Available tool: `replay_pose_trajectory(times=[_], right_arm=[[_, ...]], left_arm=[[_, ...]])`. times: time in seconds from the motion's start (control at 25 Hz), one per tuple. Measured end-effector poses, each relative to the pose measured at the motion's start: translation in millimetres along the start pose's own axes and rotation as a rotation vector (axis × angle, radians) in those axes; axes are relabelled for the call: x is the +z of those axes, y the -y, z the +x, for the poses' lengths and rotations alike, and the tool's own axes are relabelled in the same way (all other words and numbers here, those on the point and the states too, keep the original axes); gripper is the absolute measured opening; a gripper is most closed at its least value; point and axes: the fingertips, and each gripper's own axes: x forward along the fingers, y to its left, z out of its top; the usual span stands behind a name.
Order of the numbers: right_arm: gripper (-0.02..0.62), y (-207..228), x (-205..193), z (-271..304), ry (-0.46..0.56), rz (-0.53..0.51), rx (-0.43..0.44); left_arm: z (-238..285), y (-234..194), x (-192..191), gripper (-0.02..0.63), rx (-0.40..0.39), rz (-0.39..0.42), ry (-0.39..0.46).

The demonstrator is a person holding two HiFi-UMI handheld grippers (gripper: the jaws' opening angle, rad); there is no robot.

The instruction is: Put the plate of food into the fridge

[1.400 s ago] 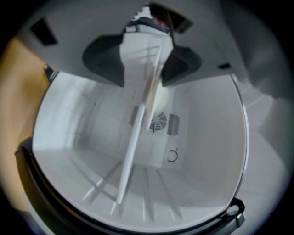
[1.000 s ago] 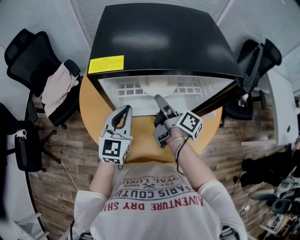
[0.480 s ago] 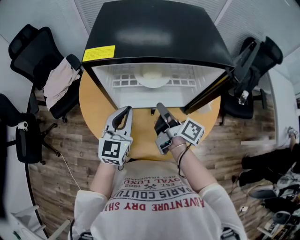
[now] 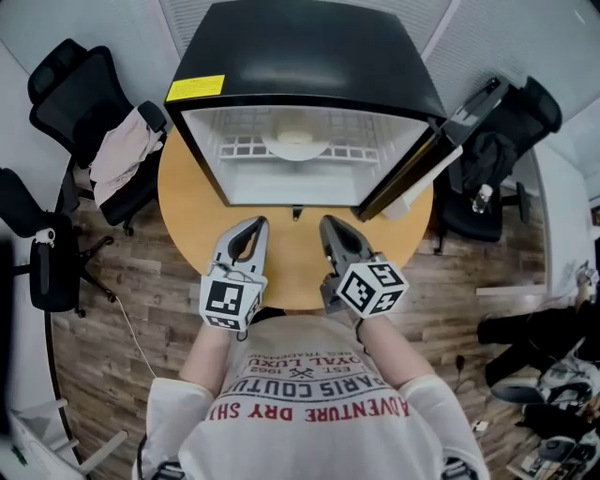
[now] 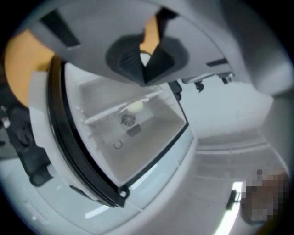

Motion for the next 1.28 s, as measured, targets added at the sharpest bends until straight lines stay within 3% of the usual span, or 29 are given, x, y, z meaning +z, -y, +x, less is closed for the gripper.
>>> replay_pose_trajectory(times=[0.24, 0.4, 1.28], right_arm=[[0.028, -15.6, 15.9, -18.0, 0.050, -0.372, -0.037], [0.028, -22.6, 19.1, -25.5, 0.074, -0.522, -0.040], [0.028, -29.5, 11.5, -22.2, 0.063, -0.530, -0.041]], left_arm=[[-7.0, 11.8, 7.3, 0.034, 0.007, 0.015, 0.015], [-9.5, 17.9, 9.9, 0.034, 0.008, 0.021, 0.018], [-12.0, 16.4, 14.7, 0.034, 0.010, 0.023, 0.032]])
